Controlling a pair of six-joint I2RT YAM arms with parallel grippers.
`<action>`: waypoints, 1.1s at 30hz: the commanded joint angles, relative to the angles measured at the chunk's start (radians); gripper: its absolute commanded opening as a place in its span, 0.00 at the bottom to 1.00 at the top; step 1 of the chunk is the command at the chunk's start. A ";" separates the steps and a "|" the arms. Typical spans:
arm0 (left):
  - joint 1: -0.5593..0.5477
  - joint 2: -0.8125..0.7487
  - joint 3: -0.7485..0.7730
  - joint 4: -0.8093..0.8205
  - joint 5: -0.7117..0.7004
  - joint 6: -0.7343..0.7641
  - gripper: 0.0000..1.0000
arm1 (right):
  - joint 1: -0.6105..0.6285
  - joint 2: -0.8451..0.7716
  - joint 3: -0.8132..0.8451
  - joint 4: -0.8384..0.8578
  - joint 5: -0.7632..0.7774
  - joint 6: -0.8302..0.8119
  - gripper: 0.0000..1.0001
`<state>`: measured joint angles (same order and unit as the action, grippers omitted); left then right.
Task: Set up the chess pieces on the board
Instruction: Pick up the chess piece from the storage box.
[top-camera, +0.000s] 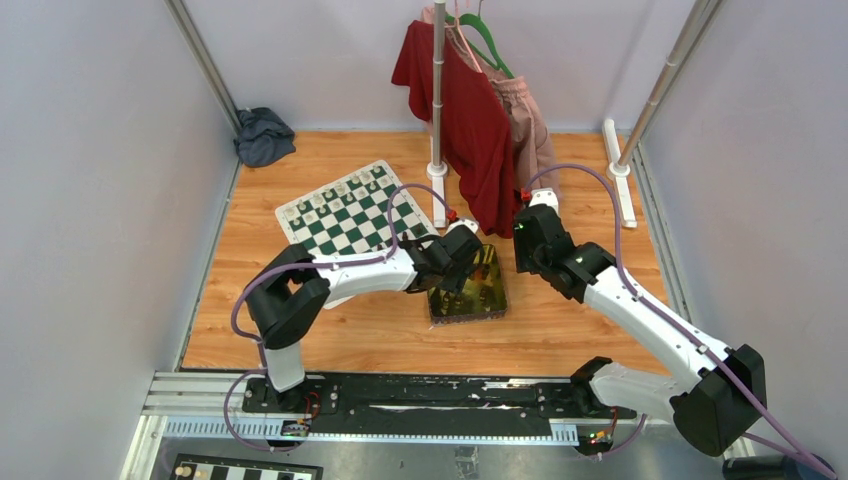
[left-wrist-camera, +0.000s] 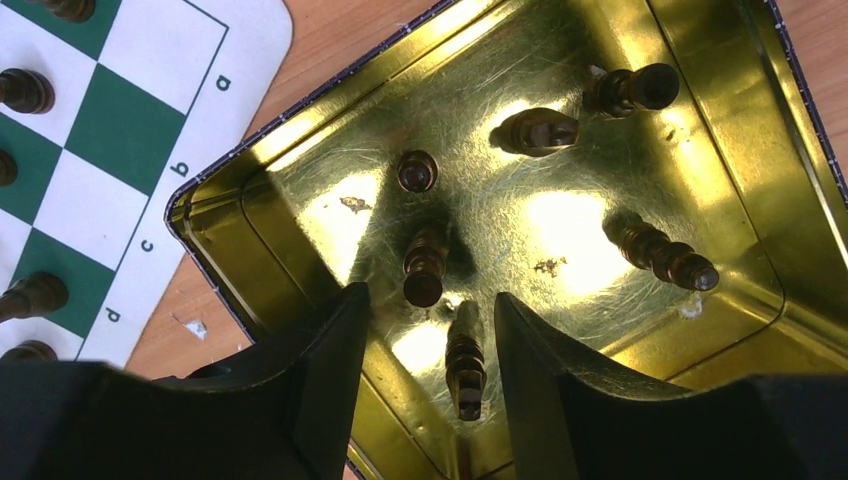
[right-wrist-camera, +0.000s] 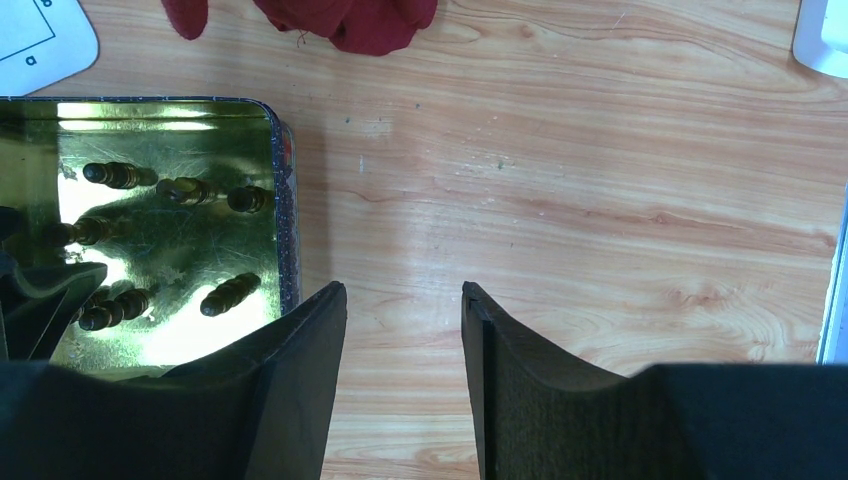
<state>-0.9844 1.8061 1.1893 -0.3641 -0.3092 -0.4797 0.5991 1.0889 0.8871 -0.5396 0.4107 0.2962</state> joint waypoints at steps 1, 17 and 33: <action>0.006 0.029 0.020 0.026 -0.004 0.005 0.54 | -0.018 -0.021 -0.011 -0.006 0.008 0.004 0.50; 0.006 0.061 0.049 0.024 -0.017 0.009 0.47 | -0.035 -0.021 -0.016 -0.002 0.001 -0.012 0.50; 0.012 0.070 0.063 0.019 -0.030 0.010 0.41 | -0.055 -0.011 -0.016 0.012 -0.018 -0.032 0.50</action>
<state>-0.9825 1.8572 1.2293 -0.3515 -0.3218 -0.4759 0.5629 1.0763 0.8871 -0.5327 0.3981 0.2802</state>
